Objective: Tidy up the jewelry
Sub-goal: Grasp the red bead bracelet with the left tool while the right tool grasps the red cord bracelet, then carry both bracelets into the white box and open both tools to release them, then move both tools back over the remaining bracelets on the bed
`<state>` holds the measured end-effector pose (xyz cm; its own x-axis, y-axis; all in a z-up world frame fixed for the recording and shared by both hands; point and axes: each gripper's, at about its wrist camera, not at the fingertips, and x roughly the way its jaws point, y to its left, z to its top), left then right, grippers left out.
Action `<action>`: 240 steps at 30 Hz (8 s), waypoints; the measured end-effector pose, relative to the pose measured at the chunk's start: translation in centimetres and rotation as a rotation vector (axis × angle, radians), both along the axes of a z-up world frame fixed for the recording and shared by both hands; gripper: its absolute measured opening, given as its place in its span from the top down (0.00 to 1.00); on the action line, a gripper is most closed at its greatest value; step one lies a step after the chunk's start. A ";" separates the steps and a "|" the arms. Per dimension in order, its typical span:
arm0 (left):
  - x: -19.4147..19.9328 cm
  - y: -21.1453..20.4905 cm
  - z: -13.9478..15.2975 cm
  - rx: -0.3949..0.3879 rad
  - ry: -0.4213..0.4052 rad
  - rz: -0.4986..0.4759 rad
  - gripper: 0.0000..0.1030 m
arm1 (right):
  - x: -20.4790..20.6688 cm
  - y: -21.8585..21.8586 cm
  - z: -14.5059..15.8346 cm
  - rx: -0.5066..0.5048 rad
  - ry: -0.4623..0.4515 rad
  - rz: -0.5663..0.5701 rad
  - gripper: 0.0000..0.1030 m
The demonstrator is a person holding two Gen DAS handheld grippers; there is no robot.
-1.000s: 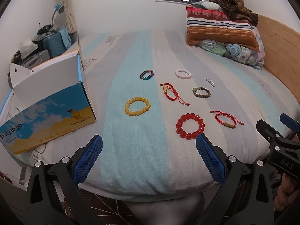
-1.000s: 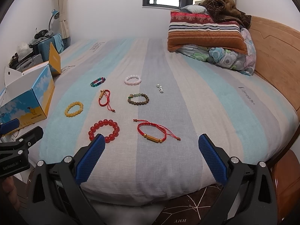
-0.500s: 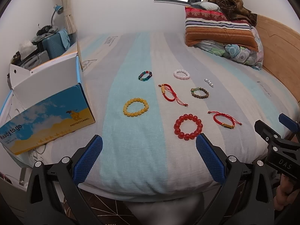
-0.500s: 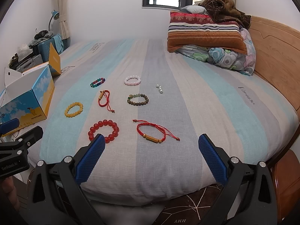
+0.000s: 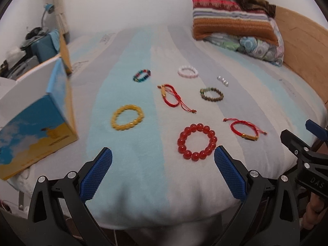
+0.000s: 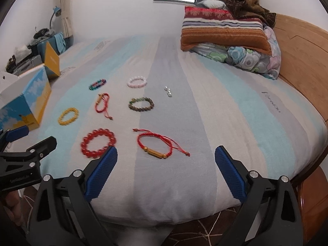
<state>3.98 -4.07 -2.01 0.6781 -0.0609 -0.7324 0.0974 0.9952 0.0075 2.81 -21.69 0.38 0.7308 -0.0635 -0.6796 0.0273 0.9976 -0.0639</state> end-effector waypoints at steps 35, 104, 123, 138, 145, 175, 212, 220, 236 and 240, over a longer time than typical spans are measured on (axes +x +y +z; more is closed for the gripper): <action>6.2 -1.6 -6.9 -0.019 0.138 -0.055 0.66 | 8.5 -2.1 -9.1 0.092 0.227 0.039 0.78; 7.0 5.0 12.6 -0.036 -0.147 -0.061 0.88 | 10.9 5.4 6.2 0.126 0.019 0.160 0.96; 4.2 18.7 16.4 -0.006 -0.214 0.138 0.87 | 12.0 23.7 10.4 0.107 -0.026 0.409 0.96; 0.7 31.8 13.6 0.013 -0.137 0.380 0.87 | 11.4 38.9 8.2 0.093 0.059 0.602 0.96; 1.0 35.7 10.3 -0.007 -0.053 0.452 0.87 | 12.9 43.1 4.7 0.033 0.176 0.622 0.96; 0.0 37.1 8.4 0.028 -0.037 0.537 0.37 | 12.5 43.5 4.2 0.028 0.191 0.611 0.20; 3.0 16.3 10.2 0.002 -0.128 0.220 0.05 | 12.0 18.4 9.7 0.096 0.009 0.287 0.07; 5.3 10.1 8.3 -0.021 -0.105 0.123 0.05 | 13.1 11.0 8.3 0.114 0.027 0.196 0.07; 10.4 4.9 0.4 -0.050 -0.015 0.056 0.06 | 15.8 2.8 1.8 0.150 0.111 0.069 0.07; 11.2 5.2 -1.8 -0.042 0.013 0.066 0.06 | 17.0 2.2 -0.8 0.139 0.152 0.053 0.07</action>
